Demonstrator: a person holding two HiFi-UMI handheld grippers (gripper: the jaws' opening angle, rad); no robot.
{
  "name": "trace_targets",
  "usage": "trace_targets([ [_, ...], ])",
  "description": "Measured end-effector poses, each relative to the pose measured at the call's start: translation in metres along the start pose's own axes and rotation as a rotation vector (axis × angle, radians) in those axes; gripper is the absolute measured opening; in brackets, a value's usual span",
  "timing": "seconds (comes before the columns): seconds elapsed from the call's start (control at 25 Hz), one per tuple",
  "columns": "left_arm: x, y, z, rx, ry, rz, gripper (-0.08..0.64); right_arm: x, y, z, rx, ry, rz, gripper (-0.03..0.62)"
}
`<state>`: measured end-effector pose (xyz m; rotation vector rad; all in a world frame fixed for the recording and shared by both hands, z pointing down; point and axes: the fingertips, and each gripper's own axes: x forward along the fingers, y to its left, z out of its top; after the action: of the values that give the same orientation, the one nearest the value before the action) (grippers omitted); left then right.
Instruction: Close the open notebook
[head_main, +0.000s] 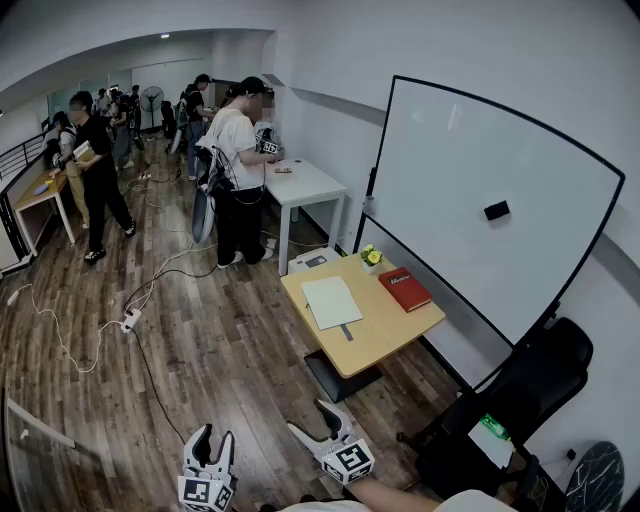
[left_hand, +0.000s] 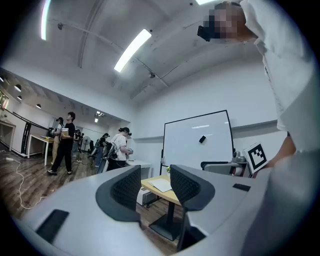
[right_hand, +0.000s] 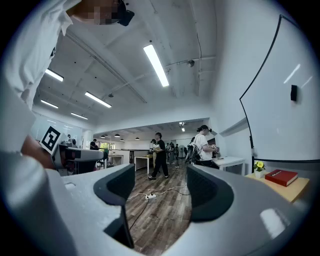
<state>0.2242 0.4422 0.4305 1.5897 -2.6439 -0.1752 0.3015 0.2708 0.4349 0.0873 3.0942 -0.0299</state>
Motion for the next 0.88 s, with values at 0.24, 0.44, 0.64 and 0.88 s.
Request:
trace_targets([
  [0.24,0.018,-0.024,-0.001,-0.020,-0.012,-0.037,0.170,-0.010,-0.016,-0.001,0.004,-0.008,-0.005,0.330],
  [0.44,0.026,-0.037,-0.003,-0.029,-0.008,-0.059,0.169,-0.021,-0.029,0.001,0.046,-0.033,-0.010,0.330],
  [0.64,0.035,-0.047,-0.010,-0.041,0.007,-0.072,0.169,-0.030,-0.044,-0.005,0.059,-0.017,-0.028,0.330],
  [0.88,0.048,-0.059,-0.020,-0.065,0.028,-0.074,0.169,-0.037,-0.061,-0.007,0.097,-0.027,-0.007,0.330],
])
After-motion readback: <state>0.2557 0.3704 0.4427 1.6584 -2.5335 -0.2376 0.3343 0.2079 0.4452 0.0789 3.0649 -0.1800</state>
